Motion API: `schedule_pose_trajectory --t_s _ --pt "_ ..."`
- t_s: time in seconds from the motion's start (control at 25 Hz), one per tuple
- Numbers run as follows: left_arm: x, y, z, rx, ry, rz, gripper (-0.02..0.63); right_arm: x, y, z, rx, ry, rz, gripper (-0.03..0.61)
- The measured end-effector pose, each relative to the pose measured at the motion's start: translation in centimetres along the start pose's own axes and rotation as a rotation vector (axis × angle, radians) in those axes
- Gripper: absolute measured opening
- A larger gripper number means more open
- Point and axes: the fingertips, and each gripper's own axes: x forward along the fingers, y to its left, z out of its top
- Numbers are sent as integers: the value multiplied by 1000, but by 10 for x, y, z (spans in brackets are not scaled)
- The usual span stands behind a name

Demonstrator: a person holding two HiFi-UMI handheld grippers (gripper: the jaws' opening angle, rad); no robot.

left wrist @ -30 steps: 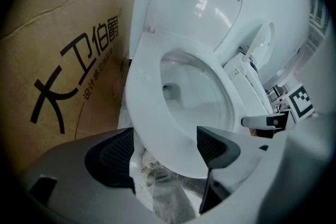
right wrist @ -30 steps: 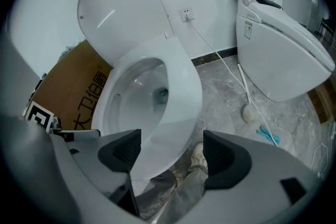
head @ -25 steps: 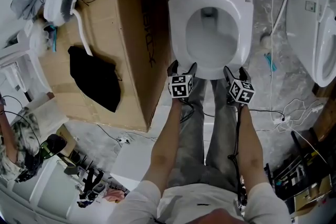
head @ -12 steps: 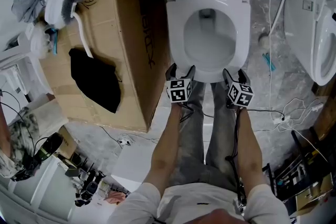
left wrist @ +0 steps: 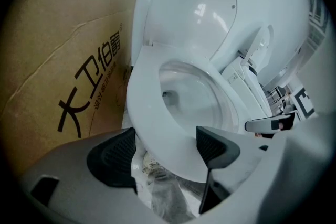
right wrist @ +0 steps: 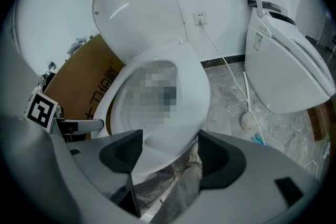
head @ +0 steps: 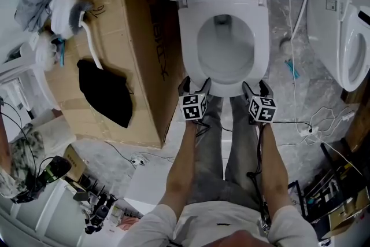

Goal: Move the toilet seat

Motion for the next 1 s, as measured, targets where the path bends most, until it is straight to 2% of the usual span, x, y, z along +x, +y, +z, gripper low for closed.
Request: schedule_pose_trajectory --t_s 1.0 --pt "-61 -20 44 -40 -44 -51 345 -66 25 41 43 -47 5 348"
